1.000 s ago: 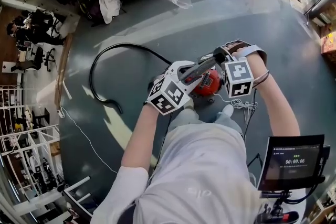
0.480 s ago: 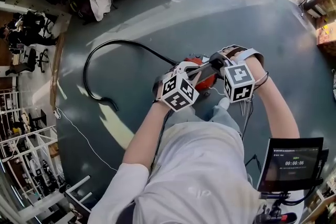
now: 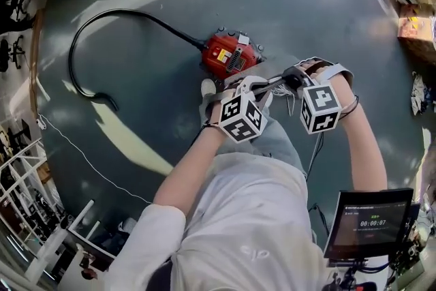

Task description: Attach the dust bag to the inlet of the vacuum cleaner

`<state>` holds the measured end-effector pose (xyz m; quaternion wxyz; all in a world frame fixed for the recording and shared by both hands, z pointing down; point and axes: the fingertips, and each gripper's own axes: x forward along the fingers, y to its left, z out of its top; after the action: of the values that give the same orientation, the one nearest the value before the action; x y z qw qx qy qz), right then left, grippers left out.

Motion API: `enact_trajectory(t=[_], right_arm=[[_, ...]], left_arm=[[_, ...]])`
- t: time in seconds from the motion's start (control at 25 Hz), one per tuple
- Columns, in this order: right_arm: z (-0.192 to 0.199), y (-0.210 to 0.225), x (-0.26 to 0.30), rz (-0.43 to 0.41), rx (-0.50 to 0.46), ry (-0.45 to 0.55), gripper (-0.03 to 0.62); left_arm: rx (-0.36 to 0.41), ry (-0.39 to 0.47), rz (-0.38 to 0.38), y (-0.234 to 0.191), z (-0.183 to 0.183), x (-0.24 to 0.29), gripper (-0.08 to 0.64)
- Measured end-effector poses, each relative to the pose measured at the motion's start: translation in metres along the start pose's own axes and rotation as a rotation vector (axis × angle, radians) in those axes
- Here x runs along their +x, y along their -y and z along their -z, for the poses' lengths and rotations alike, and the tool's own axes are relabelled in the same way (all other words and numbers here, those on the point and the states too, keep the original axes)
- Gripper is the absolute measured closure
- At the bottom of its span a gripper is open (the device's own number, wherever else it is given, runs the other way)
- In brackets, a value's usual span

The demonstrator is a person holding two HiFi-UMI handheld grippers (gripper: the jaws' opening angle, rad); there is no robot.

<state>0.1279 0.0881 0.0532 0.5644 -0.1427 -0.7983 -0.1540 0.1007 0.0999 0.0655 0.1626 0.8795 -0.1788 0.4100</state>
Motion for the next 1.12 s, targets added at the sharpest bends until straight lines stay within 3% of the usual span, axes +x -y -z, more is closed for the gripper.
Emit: enact_trajectory(t=[0.24,0.52,0.84,1.12], right_arm=[[0.061,-0.057,0.089,-0.149,0.039,-0.027,0.555],[0.149,-0.116,0.228,-0.226,-0.012,-0.048,0.556],[0.207,-0.135,0.363,-0.206,-0.043,-0.101,0.555],[0.217,-0.110,0.411,-0.140,-0.118,-0.089,0.555]], left_arm=[[-0.183,0.061,0.081,0.034,0.049,0.105,0.528],[-0.341,0.058,0.075,0.063,0.125,0.261,0.528],[-0.408,0.072,-0.054,0.052,0.207,0.387,0.528],[-0.431,0.112,-0.213,0.018,0.236,0.415,0.528]])
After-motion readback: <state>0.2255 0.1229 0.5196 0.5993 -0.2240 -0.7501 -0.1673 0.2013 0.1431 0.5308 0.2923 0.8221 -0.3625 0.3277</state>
